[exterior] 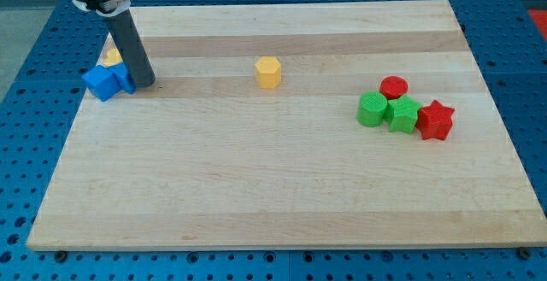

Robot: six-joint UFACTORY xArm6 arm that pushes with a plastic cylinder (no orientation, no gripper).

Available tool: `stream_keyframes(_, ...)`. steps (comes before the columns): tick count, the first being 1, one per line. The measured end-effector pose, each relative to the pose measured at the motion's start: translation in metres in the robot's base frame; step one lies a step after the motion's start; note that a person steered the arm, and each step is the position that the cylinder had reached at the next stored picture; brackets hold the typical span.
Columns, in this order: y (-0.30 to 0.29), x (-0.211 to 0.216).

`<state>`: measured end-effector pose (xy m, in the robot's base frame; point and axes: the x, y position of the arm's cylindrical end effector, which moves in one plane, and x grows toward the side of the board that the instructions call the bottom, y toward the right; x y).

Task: Place the hexagon at the bottom of the cube

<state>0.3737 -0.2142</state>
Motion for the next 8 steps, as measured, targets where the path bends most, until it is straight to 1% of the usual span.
stream_keyframes(1,0.025,-0.017)
stream_keyframes(2,0.09,-0.043)
stream_keyframes(3,0.172,-0.051)
stream_keyframes(4,0.222,-0.039)
stream_keyframes(5,0.218,-0.028)
stream_keyframes(6,0.188,-0.028)
stream_keyframes(8,0.186,-0.007)
